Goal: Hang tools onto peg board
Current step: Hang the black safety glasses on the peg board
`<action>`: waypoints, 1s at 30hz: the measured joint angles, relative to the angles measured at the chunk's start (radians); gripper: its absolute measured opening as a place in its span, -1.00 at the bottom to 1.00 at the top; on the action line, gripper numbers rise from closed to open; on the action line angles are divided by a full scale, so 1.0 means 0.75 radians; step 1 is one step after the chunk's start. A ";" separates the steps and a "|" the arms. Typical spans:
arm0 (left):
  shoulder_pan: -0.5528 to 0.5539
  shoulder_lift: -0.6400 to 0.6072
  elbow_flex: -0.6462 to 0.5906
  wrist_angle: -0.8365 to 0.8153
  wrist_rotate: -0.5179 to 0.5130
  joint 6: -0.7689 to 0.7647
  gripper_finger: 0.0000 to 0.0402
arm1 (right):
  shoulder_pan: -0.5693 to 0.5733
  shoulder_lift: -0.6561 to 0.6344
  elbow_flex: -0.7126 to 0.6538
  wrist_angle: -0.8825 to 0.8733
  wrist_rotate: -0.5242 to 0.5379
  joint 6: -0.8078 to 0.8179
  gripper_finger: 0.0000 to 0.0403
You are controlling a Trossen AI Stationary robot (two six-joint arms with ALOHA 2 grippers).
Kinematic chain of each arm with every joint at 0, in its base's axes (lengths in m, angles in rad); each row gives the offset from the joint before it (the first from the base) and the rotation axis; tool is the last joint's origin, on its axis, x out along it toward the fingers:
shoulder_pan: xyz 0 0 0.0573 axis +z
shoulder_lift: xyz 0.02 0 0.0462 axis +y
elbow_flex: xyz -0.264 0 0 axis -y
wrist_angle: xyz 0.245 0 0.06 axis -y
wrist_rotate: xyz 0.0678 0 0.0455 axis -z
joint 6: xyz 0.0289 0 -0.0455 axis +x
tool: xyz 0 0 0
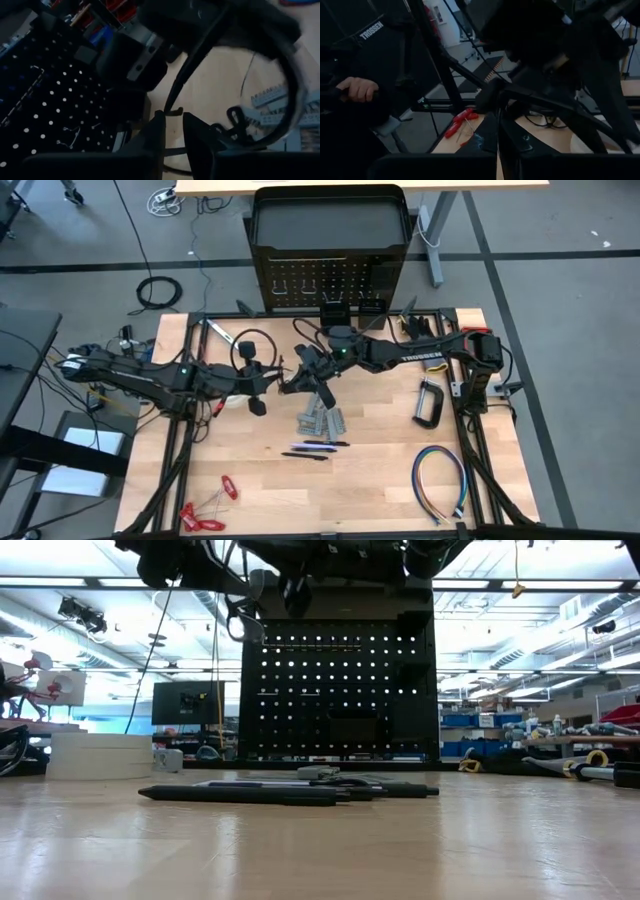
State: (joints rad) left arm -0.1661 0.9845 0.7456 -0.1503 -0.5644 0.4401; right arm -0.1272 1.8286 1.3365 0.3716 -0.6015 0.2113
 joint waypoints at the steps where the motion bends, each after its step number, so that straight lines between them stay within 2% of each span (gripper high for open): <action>1: 0.000 0.004 0.000 -0.005 -0.013 0.003 -0.63 | 0.003 0.000 0.000 -0.001 0.000 -0.002 -0.95; 8: 0.001 0.005 -0.001 -0.002 -0.082 0.013 -0.63 | 0.024 0.000 0.000 0.001 -0.001 -0.051 -0.95; 16: 0.001 0.005 -0.001 -0.009 -0.014 -0.007 -0.63 | 0.029 0.000 0.000 -0.005 -0.001 -0.257 -0.95; 20: 0.001 0.005 -0.002 0.072 -0.012 -0.009 -0.63 | 0.029 0.001 0.000 -0.008 -0.001 -0.339 -0.95; 23: 0.020 0.037 -0.002 0.229 -0.020 -0.027 -0.63 | 0.029 0.001 0.000 -0.008 -0.001 -0.343 -0.95; 27: 0.024 0.040 -0.002 0.272 -0.112 -0.028 -0.63 | 0.029 0.001 0.000 -0.011 -0.002 -0.306 -0.95; 30: 0.022 0.039 -0.003 0.241 -0.230 0.000 -0.63 | 0.031 0.002 0.001 -0.033 -0.001 -0.287 -0.95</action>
State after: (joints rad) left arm -0.1498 1.0141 0.7437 0.0306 -0.7368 0.4404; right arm -0.1040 1.8297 1.3369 0.3468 -0.6024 -0.0040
